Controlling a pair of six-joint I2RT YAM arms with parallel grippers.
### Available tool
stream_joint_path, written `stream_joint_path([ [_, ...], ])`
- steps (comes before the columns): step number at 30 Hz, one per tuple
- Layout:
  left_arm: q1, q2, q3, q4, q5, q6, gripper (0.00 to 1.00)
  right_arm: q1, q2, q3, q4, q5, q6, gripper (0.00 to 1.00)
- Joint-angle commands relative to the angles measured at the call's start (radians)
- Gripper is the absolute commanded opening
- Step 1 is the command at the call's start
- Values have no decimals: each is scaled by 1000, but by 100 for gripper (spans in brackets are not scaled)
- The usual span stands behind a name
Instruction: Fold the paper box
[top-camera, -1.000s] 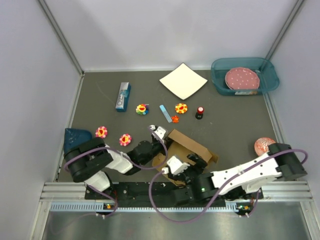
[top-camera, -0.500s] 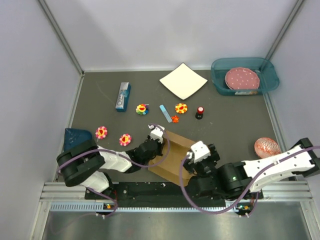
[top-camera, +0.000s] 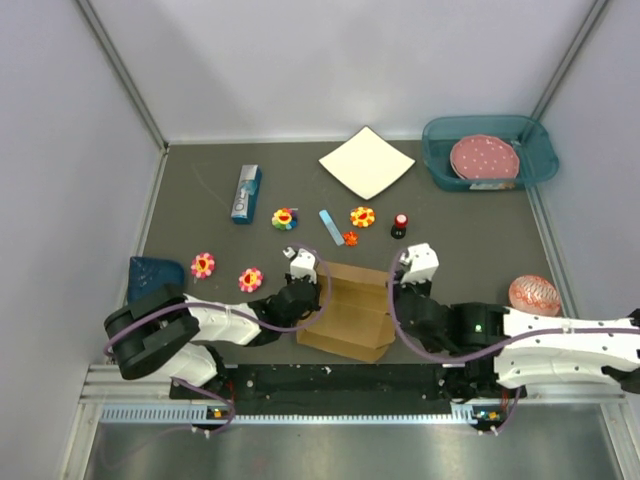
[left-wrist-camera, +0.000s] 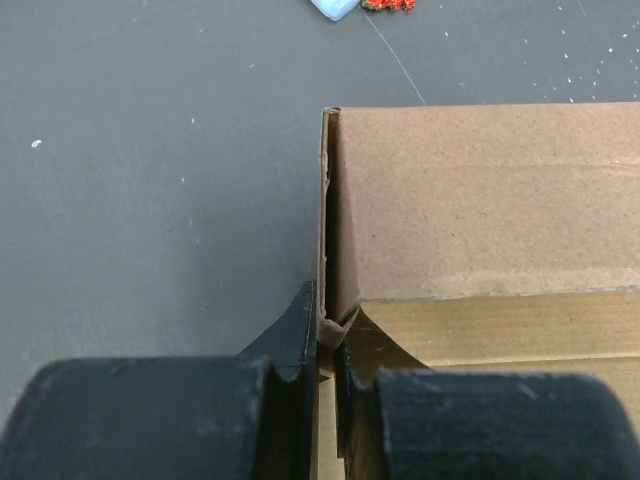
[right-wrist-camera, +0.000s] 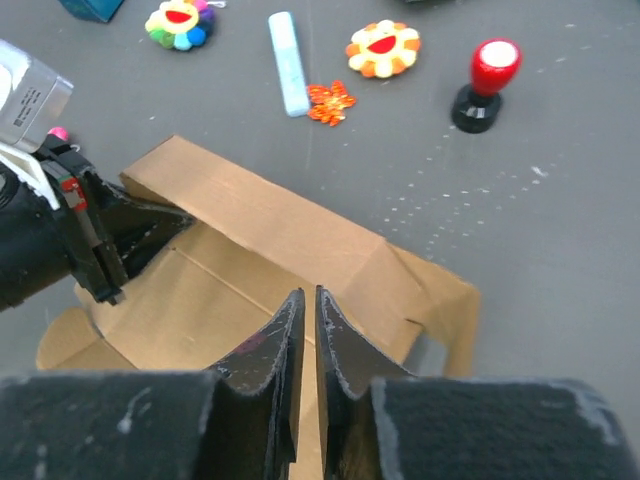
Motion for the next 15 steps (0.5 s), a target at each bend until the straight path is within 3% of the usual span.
stream_joint_path([
  [1, -2, -41, -20, -2, -33, -62, 0, -76, 143, 33, 258, -197, -155, 8],
  [9, -29, -73, -20, -33, -111, -35, 0, -183, 314, 75, 374, -319, -202, 0],
  [15, -42, -87, 0, -97, -165, -36, 0, -185, 323, 30, 383, -339, -175, 0],
])
